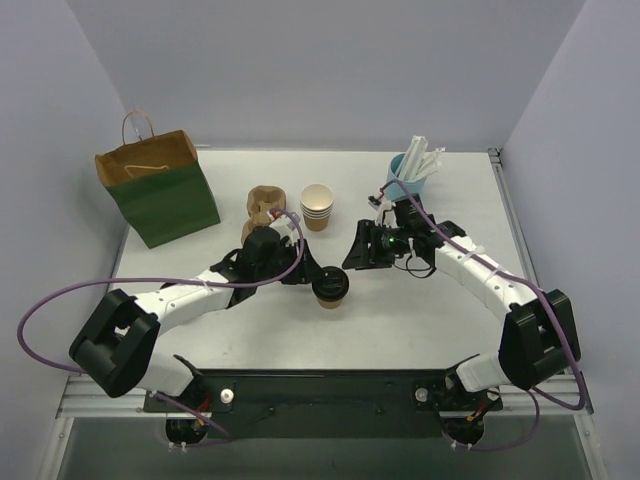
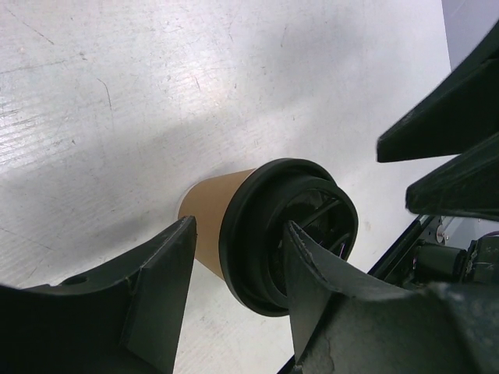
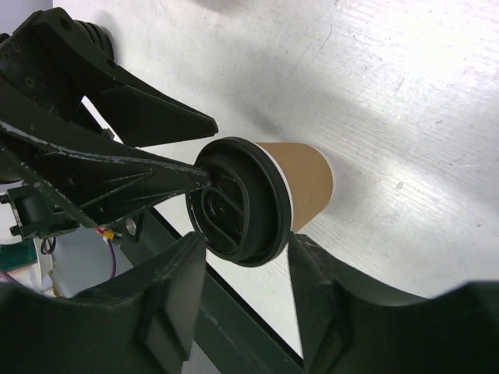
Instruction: Pack the takeout coffee
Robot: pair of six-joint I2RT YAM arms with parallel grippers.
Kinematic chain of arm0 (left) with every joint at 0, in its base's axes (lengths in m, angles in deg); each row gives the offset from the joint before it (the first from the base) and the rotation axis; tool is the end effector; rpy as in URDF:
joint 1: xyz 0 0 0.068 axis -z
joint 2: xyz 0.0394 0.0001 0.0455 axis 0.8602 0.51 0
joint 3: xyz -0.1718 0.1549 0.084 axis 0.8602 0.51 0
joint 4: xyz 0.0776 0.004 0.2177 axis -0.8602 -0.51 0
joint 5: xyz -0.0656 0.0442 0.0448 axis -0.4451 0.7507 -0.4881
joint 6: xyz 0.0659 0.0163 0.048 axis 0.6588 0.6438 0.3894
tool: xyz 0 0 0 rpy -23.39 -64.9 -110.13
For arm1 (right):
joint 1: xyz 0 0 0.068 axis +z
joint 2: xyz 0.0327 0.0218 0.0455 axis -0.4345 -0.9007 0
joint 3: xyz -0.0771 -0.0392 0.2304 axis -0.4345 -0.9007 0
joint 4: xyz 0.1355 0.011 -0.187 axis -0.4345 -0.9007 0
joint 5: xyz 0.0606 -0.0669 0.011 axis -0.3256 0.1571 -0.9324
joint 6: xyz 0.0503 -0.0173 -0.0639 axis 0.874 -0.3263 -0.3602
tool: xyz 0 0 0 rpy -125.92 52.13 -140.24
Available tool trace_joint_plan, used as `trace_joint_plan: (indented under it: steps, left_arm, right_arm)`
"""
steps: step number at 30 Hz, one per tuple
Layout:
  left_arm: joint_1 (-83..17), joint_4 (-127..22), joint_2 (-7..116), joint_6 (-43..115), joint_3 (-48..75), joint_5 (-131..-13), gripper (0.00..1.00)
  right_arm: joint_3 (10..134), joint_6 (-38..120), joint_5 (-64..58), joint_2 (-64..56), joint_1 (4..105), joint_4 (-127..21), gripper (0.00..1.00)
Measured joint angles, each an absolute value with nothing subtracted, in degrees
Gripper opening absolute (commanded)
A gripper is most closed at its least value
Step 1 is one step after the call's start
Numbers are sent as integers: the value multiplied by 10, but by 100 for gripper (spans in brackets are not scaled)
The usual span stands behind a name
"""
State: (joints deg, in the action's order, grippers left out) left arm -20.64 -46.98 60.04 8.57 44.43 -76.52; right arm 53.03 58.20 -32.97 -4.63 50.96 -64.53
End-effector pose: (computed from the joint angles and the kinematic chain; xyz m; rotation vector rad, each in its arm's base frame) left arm 0.2292 -0.2044 0.1802 0.1405 2.2960 -0.9976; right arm 0.2601 0.1717 0.2313 -0.4125 2.2921 1.1903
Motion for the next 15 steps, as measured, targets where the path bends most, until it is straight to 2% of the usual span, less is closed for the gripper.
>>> trace_joint_plan:
  steps: [3, 15]
  left_arm:
    - [-203, -464, 600, 87, 447, -759, 56]
    - [-196, -451, 597, 87, 455, -746, 56]
  right_arm:
    - [516, 584, -334, -24, 496, -645, 36]
    - [458, 603, -359, -11, 482, -632, 34]
